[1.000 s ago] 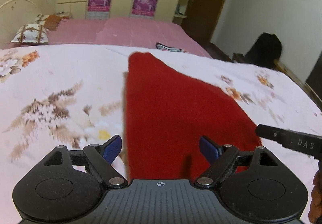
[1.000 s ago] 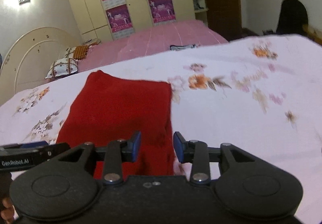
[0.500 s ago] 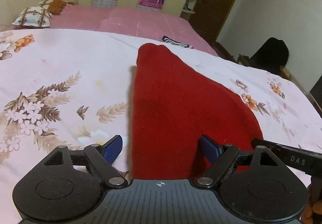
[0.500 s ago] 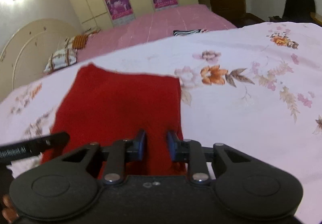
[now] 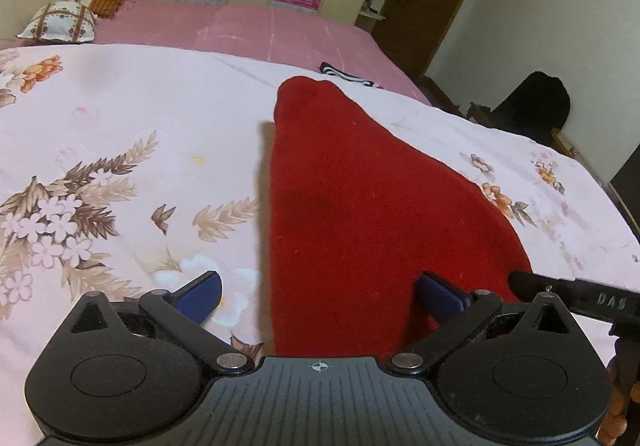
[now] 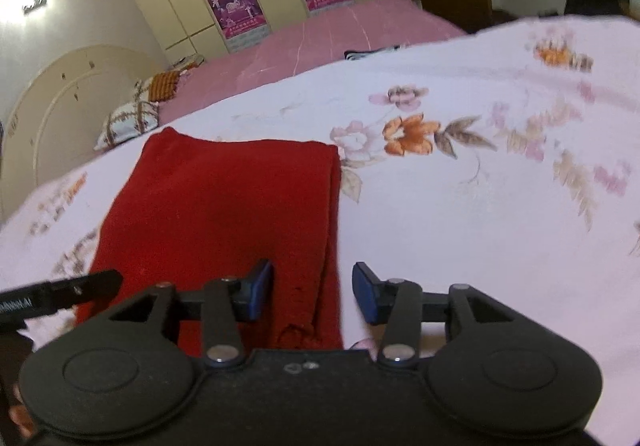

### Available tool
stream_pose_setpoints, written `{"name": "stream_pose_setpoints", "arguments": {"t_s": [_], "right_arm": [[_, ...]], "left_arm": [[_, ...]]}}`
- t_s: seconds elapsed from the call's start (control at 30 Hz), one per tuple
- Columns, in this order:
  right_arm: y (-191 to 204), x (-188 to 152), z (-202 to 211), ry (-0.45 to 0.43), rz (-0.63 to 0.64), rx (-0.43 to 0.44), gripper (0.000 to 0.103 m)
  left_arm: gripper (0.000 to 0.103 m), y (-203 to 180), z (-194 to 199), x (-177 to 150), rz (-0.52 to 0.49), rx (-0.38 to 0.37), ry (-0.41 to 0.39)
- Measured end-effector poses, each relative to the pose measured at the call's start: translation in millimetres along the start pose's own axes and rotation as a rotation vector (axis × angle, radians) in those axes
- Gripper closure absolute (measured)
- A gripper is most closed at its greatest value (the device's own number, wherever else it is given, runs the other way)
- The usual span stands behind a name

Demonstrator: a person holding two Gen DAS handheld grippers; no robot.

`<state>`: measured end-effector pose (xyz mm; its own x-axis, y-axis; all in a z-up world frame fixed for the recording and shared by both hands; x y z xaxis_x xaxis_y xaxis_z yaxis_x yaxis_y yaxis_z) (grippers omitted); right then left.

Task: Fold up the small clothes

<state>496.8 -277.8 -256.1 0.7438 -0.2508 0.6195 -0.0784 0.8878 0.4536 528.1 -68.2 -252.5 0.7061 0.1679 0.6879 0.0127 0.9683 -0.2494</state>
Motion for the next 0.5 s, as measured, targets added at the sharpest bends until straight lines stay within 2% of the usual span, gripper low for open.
{"name": "stream_pose_setpoints", "arguments": {"t_s": [0.1,0.17,0.2,0.23,0.3,0.37,0.4,0.5], "right_arm": [[-2,3,0,-0.001,-0.058,0.049,0.058],[-3,3,-2,0.000,-0.071,0.049,0.047],[-2,3,-4,0.005,-0.069,0.053,0.037],[-1,1,-7,0.017,-0.065,0.061,0.037],[2,-4,-15,0.045,-0.059,0.071,0.040],[2,-5,-17,0.039,-0.077,0.084,0.041],[3,-5,-18,0.042,-0.083,0.094,0.044],[6,-9,-18,0.052,-0.105,0.118,0.051]], "left_arm": [[0.000,1,-3,-1,0.015,-0.019,0.008],[0.000,1,-4,-1,0.026,-0.029,0.012],[0.002,1,-5,-1,0.031,-0.034,0.013],[0.010,0,-5,-1,0.035,-0.047,0.015],[0.025,-5,-8,-1,0.054,-0.093,0.026],[0.025,-7,-10,0,0.070,-0.103,0.032],[0.025,-7,-11,-1,0.077,-0.107,0.034],[0.033,-8,-11,-3,0.096,-0.124,0.033]]}}
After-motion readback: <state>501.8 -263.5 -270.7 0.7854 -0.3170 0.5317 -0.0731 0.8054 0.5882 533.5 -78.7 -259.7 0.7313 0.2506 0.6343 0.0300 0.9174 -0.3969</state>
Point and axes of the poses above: each gripper's, at about its wrist camera, not at the fingertips, and z roughly against the way its jaws point, y to its left, x to its top, the point moved 9 cm from there along -z, roughly the way its jaws point
